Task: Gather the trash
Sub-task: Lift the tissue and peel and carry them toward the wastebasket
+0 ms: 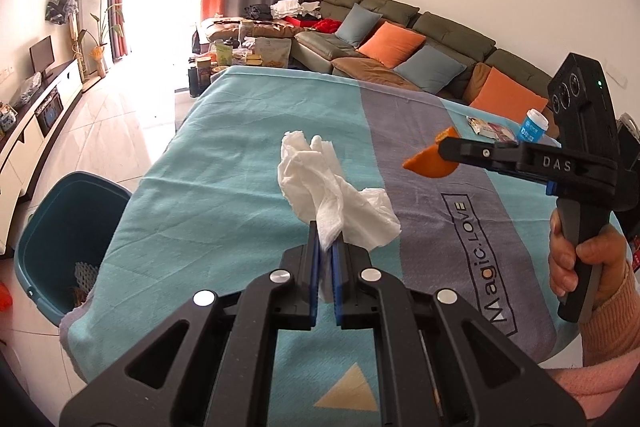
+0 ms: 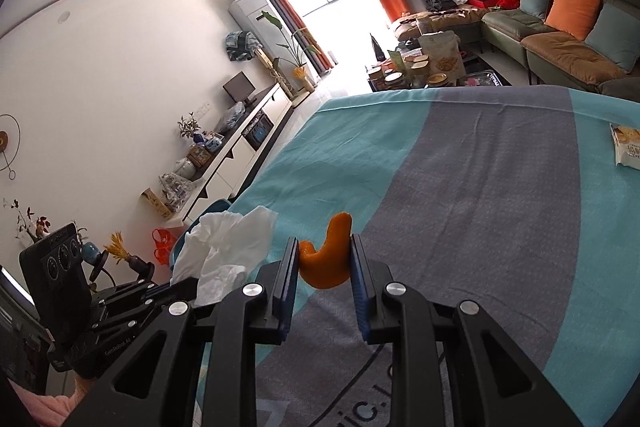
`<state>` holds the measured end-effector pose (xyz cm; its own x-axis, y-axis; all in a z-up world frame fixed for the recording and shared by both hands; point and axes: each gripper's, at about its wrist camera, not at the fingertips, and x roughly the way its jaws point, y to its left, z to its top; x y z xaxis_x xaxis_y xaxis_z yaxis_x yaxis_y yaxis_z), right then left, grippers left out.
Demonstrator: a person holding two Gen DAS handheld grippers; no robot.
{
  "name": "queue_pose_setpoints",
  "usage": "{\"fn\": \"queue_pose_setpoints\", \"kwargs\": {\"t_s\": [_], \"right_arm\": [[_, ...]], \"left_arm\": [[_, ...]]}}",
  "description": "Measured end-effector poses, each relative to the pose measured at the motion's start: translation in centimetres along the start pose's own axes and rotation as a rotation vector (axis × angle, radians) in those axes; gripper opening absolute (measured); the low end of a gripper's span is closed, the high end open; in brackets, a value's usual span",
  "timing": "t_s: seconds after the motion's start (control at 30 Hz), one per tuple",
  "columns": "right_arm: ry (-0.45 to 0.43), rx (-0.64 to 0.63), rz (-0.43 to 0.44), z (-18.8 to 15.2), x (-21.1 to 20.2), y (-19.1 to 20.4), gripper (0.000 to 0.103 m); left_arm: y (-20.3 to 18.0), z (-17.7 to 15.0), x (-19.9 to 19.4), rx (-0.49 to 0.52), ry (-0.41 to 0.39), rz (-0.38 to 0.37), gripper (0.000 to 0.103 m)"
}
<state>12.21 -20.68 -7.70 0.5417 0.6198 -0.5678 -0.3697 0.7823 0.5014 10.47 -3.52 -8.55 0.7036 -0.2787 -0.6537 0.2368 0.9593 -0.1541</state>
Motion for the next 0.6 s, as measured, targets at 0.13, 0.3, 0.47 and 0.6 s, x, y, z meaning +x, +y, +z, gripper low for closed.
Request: {"fn": "queue_pose_setpoints", "kwargs": {"t_s": [0.13,0.3,0.47,0.6], "right_arm": [[0.000,-0.002,0.013,-0.2,0.0,0.4,0.023],[-0.005,-0.020,0.018,-0.6,0.0,1.2,0.023],[-0.007,-0.029,0.026,-0.8,0.2,1.8,0.023],[0.000,-0.037,0.038,-0.9,0.6,2.3,0.023]], "left_arm": [[0.4,-0.2,-0.7,-0.007,-0.008,0.009,0.006],[0.8,-0.3,-1.3,-0.016,-0.012,0.018,0.006],[1.3,-0.6,-1.7,-0.026,-0.016,0.029,0.006],[1.5,-0.7,-2.1,-0.033,-0.021,0.042,0.006]]}}
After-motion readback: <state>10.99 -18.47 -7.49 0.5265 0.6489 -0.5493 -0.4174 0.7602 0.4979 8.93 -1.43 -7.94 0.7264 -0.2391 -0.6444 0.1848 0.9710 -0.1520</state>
